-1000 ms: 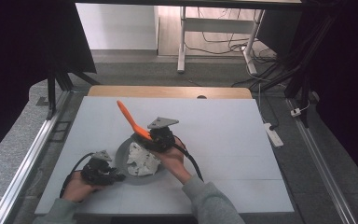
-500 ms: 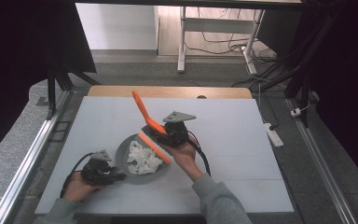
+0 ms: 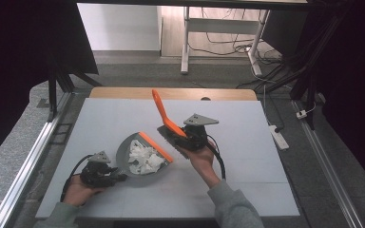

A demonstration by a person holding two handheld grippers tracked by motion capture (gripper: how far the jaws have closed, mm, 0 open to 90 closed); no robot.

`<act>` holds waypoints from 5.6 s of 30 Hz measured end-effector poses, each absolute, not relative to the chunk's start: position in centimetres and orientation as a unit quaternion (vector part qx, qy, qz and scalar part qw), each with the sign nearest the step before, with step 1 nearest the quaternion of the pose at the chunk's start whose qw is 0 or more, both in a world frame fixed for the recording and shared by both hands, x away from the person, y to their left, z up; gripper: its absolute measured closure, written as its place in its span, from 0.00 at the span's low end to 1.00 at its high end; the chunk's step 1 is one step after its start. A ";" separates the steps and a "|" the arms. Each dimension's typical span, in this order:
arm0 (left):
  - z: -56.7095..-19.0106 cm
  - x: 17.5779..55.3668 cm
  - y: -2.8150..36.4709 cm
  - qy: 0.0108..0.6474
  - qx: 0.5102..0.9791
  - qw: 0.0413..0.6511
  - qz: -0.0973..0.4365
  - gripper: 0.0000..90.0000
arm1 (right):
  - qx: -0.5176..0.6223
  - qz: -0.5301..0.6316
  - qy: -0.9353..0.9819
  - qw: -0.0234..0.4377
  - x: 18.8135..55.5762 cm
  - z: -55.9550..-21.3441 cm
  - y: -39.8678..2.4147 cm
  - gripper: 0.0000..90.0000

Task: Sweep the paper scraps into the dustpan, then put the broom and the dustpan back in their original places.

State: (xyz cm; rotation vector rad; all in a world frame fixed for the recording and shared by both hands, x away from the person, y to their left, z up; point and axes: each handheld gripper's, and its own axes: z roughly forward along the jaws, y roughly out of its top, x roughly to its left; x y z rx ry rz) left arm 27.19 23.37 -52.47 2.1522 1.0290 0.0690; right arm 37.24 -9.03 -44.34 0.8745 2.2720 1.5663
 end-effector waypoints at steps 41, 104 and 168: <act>-51.1 26.0 23.7 0.491 0.768 0.404 0.079 0.68 | 0.331 0.538 0.763 0.138 34.4 -44.6 -19.8 0.78; -53.8 28.0 22.4 0.664 0.662 0.328 0.116 0.68 | 0.428 0.475 0.764 0.081 33.3 -49.9 -23.8 0.78; -51.1 25.3 23.9 0.527 0.741 0.384 0.159 0.32 | 0.402 0.406 0.803 0.170 33.8 -49.8 -26.4 0.48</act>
